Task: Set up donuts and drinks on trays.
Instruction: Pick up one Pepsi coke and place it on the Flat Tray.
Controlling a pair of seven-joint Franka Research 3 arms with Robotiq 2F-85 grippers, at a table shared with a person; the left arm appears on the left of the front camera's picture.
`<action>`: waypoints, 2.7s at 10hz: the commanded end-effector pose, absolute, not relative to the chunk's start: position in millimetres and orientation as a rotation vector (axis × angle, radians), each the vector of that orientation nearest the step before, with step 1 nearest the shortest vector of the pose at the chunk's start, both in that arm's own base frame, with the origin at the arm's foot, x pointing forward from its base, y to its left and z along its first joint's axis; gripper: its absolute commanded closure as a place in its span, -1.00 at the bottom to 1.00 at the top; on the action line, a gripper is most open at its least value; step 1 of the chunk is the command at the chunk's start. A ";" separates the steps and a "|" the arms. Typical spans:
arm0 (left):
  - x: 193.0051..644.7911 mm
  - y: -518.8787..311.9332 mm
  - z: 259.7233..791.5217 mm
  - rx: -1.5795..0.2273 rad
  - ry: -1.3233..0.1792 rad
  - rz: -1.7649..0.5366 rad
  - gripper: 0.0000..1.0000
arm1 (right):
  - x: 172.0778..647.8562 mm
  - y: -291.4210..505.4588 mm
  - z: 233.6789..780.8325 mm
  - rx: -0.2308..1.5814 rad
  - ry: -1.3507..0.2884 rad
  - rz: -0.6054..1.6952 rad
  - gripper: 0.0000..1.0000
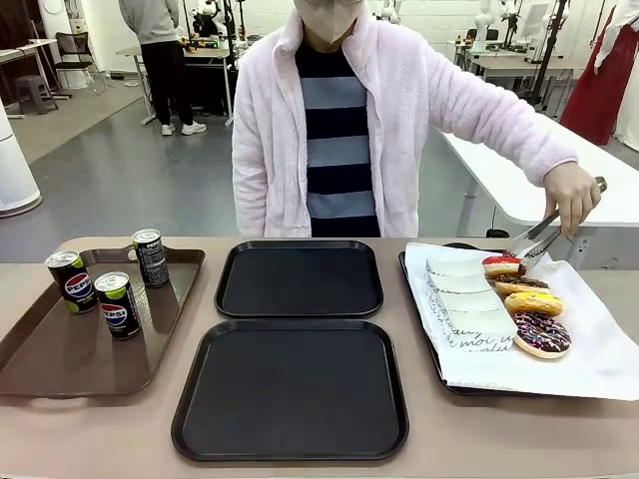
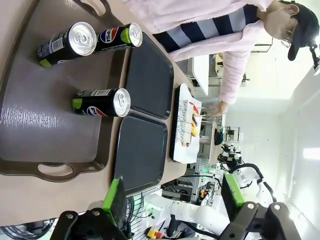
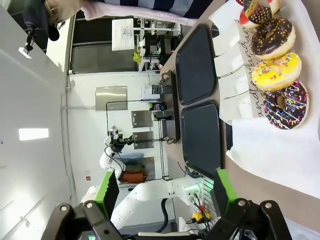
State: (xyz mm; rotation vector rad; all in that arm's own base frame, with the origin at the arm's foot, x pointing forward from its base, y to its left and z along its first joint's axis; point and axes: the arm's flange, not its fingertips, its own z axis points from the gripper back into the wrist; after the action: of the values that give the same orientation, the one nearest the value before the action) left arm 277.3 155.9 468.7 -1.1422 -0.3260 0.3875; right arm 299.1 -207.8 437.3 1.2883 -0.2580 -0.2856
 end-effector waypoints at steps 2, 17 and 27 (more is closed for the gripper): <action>277.3 155.9 468.7 -1.142 -0.326 0.387 -1.00 | 300.7 -208.6 436.8 1.311 -0.274 -0.278 -1.00; 372.1 -80.8 470.0 0.052 -0.176 0.054 -1.00 | 300.7 -208.6 436.8 1.311 -0.274 -0.278 -1.00; 406.9 -93.8 460.3 0.063 -0.179 0.063 -1.00 | 300.7 -208.6 436.8 1.311 -0.274 -0.278 -1.00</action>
State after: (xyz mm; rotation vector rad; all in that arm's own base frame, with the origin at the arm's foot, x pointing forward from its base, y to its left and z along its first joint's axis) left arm 392.8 -85.4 461.4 0.0191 -0.1634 0.0321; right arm 299.3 -207.6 437.5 1.2896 -0.2566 -0.2845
